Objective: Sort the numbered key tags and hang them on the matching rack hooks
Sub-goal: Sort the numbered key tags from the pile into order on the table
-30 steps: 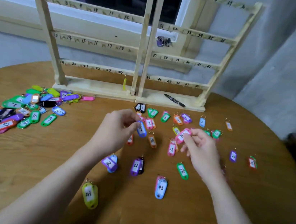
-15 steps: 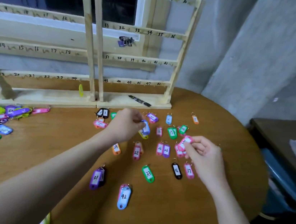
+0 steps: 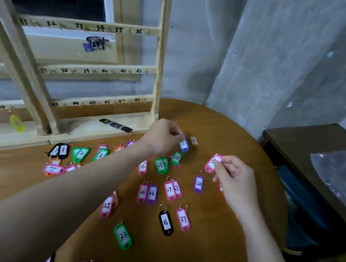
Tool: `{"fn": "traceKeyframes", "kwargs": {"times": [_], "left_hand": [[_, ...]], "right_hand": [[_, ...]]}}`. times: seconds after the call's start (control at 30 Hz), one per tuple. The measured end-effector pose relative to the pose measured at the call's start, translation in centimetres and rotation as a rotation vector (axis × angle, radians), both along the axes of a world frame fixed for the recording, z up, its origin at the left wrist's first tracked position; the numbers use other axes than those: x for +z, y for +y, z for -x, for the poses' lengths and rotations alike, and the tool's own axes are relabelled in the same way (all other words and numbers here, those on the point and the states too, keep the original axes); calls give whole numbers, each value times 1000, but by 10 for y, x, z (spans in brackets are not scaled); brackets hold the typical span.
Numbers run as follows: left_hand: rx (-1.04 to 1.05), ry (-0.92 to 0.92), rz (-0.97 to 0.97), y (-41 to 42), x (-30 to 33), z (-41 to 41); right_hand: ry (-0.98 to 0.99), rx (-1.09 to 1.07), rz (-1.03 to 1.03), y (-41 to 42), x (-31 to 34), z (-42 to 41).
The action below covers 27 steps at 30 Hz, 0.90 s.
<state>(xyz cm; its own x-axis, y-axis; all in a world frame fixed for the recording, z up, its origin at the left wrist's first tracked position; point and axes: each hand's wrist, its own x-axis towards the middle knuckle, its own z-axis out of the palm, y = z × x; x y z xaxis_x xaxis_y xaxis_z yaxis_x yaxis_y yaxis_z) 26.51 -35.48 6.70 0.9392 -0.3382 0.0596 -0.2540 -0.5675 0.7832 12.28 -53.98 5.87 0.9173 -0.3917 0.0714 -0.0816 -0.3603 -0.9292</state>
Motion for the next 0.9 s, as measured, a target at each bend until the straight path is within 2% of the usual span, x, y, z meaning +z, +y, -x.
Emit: {"fn": "traceKeyframes", "kwargs": {"times": [0.27,0.5,0.7,0.9], "left_hand": [[-90,0,-54,-75,-5,-47],[-120,-43,-234,-114,-22,-78],[-143,-224,-409,-119,-33,-80],[-134,-307,-420,-99,-22,-73]], "right_hand": [[32,-92,-3,-45,-17,-23],[48,-109,-49,-64,-31,-33],[33,-97,-32,-67,-39,-36],[28,-99,-6,-63,-39,-35]]}}
